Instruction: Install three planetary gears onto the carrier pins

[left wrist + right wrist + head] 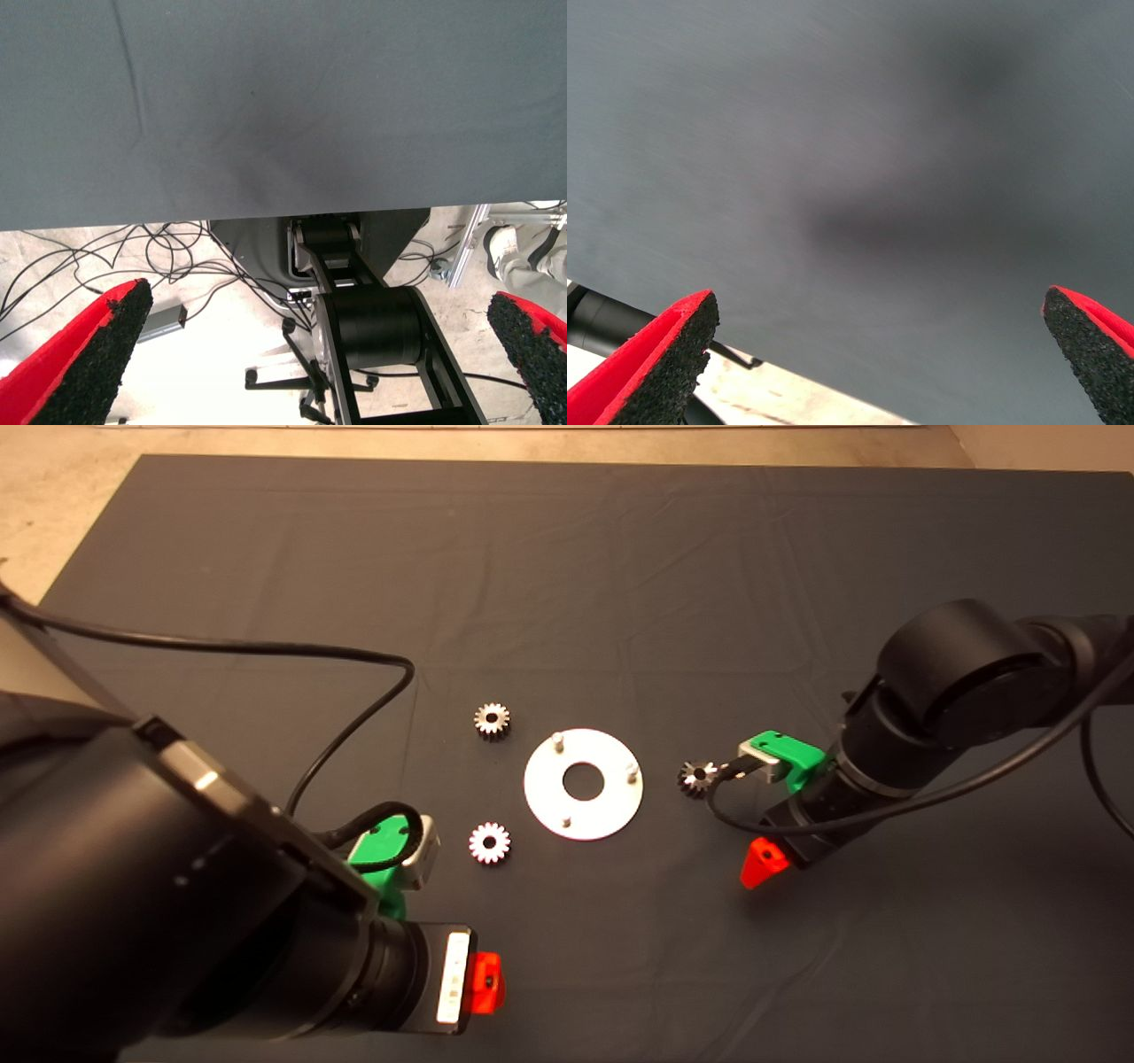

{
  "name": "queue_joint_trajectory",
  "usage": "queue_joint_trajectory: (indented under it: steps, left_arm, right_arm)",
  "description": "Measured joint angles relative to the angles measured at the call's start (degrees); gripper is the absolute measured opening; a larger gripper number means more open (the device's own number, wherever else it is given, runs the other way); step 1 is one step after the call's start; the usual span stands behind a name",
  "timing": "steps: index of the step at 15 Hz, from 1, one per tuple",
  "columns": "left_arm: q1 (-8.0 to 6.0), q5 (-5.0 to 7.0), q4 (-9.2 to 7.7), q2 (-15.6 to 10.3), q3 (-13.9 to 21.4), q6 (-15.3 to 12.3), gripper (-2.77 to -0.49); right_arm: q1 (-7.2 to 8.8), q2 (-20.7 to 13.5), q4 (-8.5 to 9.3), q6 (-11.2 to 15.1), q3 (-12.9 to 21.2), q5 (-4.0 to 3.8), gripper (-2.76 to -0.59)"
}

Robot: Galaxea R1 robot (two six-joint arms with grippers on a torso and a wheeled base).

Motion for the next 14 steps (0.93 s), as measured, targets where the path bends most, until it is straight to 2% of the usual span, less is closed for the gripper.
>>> queue_joint_trajectory:
  steps: [5, 9, 14]
  left_arm:
    - [0.06, -0.02, 0.0, 0.0, 0.0, 0.1, -0.5]
    - [0.38, 0.0, 0.0, 0.0, 0.0, 0.1, -0.5]
    - [0.67, 0.01, 0.0, 0.0, 0.0, 0.1, -0.5]
  right_arm:
    - [-0.62, 4.6, -1.27, -3.2, -2.2, 0.05, -0.62]
    - [-0.62, 5.6, -2.49, -5.9, -6.7, 0.0, -0.62]
    - [-0.62, 6.3, -5.5, -11.1, -11.6, 0.0, -0.62]
